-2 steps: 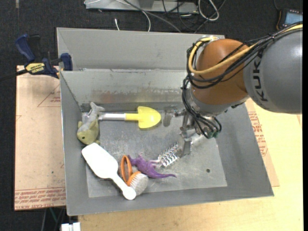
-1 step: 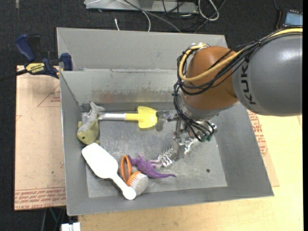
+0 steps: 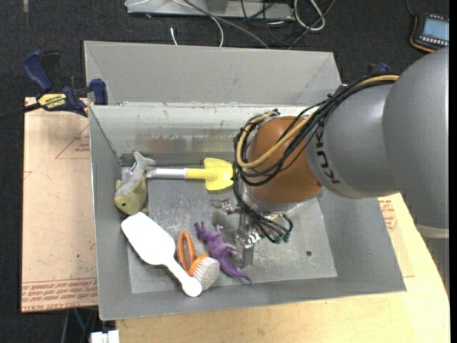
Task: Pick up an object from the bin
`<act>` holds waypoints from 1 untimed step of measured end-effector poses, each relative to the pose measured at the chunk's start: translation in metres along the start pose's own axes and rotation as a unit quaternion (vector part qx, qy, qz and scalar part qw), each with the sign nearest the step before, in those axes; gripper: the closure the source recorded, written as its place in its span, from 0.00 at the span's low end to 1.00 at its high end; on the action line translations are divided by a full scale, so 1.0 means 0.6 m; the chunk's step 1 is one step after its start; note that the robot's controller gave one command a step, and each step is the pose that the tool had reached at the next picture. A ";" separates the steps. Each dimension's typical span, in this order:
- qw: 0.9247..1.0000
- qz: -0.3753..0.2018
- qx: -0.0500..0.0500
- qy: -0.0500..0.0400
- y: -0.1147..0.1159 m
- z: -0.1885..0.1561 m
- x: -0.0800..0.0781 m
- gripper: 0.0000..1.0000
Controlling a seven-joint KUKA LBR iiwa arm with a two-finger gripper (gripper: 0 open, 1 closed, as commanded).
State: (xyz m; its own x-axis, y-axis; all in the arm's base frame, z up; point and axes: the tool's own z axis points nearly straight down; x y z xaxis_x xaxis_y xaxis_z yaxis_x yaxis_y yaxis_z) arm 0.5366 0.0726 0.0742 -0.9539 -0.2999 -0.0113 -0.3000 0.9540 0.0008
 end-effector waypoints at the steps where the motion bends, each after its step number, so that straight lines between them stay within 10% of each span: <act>1: 1.000 0.020 0.001 -0.006 0.022 -0.032 -0.034 0.00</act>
Offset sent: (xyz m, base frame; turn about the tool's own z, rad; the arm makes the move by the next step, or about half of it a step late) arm -0.0314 0.0558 -0.0042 -0.2202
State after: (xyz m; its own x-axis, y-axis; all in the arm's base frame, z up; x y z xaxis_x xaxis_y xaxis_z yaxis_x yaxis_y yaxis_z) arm 0.5522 0.0911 0.0939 -0.9651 -0.2609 -0.0240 -0.2610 0.9653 -0.0014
